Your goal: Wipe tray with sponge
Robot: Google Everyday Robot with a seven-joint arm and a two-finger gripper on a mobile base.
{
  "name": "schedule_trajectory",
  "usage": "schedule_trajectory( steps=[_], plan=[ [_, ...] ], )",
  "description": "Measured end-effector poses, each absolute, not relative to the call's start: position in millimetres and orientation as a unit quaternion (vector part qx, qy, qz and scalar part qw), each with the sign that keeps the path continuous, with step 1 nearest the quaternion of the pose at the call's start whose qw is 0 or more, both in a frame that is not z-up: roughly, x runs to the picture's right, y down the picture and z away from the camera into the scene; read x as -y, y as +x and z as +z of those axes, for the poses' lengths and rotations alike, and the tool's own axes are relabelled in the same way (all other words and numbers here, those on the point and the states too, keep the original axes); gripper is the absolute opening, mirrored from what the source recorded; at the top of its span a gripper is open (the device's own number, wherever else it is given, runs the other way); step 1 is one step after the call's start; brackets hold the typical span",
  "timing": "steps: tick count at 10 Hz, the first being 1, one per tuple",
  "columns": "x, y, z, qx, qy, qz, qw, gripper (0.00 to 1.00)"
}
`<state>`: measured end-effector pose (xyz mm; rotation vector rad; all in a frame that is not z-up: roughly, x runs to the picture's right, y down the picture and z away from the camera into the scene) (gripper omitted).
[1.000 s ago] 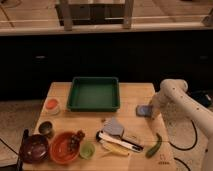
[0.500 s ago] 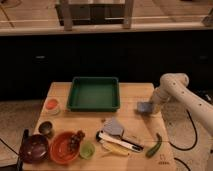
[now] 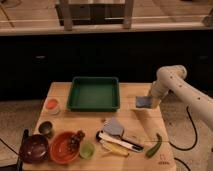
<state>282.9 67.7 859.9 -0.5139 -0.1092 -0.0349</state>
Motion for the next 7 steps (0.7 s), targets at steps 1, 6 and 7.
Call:
schedule_trajectory(
  steps=[1,6,7],
  plan=[
    [-62.7,275.0,861.4,0.051,-0.251,-0.021,0.966,0.02],
    [-42.4,243.7,859.2,0.032,-0.239,-0.042,0.97,0.02],
    [-39.0,235.7,859.3,0.03,-0.236,-0.048,0.97,0.02]
  ],
)
